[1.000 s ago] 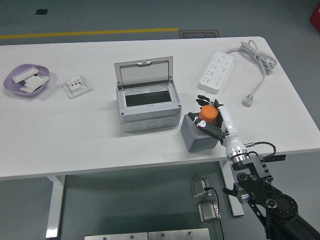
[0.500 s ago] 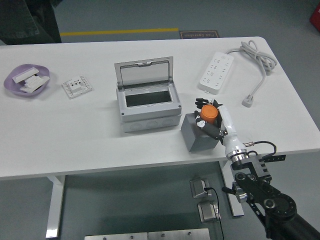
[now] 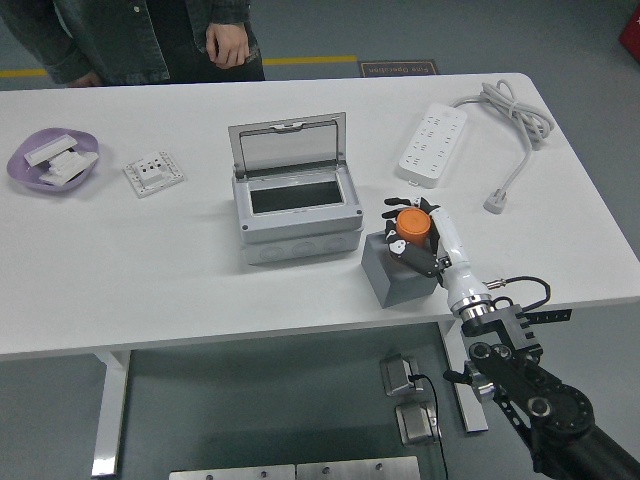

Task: Pick up the cylinder from the cube,place it in the box,flap close box

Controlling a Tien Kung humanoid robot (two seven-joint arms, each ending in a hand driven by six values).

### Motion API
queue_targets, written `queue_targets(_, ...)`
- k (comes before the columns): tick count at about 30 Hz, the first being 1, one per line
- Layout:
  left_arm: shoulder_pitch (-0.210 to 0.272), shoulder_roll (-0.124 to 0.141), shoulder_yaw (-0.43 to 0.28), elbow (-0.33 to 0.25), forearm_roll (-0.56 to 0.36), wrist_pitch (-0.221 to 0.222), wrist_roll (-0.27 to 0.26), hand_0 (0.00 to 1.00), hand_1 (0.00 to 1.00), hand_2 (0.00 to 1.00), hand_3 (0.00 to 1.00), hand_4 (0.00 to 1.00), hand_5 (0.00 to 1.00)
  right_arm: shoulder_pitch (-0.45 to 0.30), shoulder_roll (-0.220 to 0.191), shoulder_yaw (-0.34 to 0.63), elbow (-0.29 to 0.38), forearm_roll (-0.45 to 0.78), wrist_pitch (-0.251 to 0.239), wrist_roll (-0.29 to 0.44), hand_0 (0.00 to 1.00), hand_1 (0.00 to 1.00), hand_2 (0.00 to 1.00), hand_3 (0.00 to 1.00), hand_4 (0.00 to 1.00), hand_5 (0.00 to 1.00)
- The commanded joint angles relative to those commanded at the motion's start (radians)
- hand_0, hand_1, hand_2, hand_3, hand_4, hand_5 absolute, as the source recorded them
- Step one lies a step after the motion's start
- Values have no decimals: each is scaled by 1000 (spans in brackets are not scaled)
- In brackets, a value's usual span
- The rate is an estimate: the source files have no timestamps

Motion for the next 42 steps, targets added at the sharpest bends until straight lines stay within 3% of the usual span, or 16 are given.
queue_targets(14,0,3,6,0,-7,0,3,629,638,606,622,661,248,52,-27,2,29,-25,13,-34,575,429,528,479,2,2)
queue_targets(20,0,6,4,0,-5,0,5,629,638,606,622,662,249,151,-25,-85,19,-84,13,-84,575,434,528,476,2,2)
queue_targets(25,0,12,4,0,-1,-1,7,629,638,606,622,662,249,251,4,-149,-16,-186,32,-161,575,434,528,476,2,2)
queue_targets(26,0,13,4,0,-1,-1,7,629,638,607,622,661,248,270,10,-157,-26,-206,38,-177,434,402,520,472,2,2)
queue_targets(31,-1,19,6,0,-1,-1,9,629,638,607,622,661,248,368,40,-196,-89,-301,65,-239,434,402,520,472,2,2)
queue_targets(32,-1,20,7,0,-1,-1,9,629,638,607,622,663,250,385,47,-203,-105,-313,69,-246,103,258,504,454,2,2)
queue_targets(37,-2,26,8,0,1,-2,12,629,638,607,622,663,250,469,78,-253,-196,-356,88,-268,103,258,504,454,2,2)
queue_targets(38,-3,27,8,0,2,-2,12,629,638,608,623,663,251,486,84,-267,-219,-360,94,-270,2,201,534,424,2,2)
queue_targets(42,-8,30,15,0,-3,-2,14,629,638,608,623,663,251,542,92,-313,-298,-387,141,-283,2,201,534,424,2,2)
